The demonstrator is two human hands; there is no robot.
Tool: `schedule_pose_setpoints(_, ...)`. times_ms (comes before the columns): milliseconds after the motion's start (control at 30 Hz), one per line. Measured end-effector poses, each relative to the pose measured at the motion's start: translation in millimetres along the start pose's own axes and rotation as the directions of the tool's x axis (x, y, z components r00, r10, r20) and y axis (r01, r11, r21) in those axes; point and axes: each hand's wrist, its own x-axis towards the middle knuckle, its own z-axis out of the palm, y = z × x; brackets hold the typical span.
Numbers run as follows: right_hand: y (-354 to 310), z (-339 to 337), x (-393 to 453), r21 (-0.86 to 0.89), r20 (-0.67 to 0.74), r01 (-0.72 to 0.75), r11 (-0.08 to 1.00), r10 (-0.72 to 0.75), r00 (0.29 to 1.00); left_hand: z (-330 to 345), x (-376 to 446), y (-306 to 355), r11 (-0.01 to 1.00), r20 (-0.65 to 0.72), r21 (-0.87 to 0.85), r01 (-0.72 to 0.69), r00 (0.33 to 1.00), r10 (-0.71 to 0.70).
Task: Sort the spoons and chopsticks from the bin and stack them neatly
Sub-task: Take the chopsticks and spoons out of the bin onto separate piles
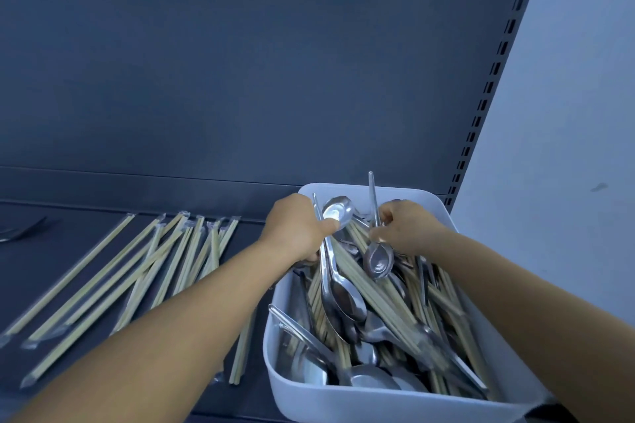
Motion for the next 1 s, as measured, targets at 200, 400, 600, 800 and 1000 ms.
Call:
schedule_pose_setpoints(200,-4,8,8,-0.081,0.058,0.005,0.997,0.000,0.998,-5,3,-2,0.998,-0.028,0.059,-0.016,0.999,0.018)
schedule_pose_setpoints(400,-3,2,6,0.037,0.059,-0.002,0.999,0.000,0.998,-8,2,-2,0.999,-0.074,-0.036,-0.031,0.997,0.028)
schedule_pose_setpoints(600,0,-18,-6,0.204,-0.057,0.055,0.977,-0.045,0.997,-27,-3,9,0.988,-0.198,-0.129,-0.088,0.978,0.061)
schedule_pose_setpoints(800,-9,-42,-16,0.366,-0.347,0.258,0.894,-0.126,0.929,-57,-10,31,0.963,-0.359,-0.218,-0.157,0.931,0.070)
schedule_pose_setpoints(1000,-42,-51,-30,0.396,-0.404,0.362,0.844,-0.193,0.894,-96,-30,26,0.960,-0.435,-0.220,-0.172,0.899,0.062)
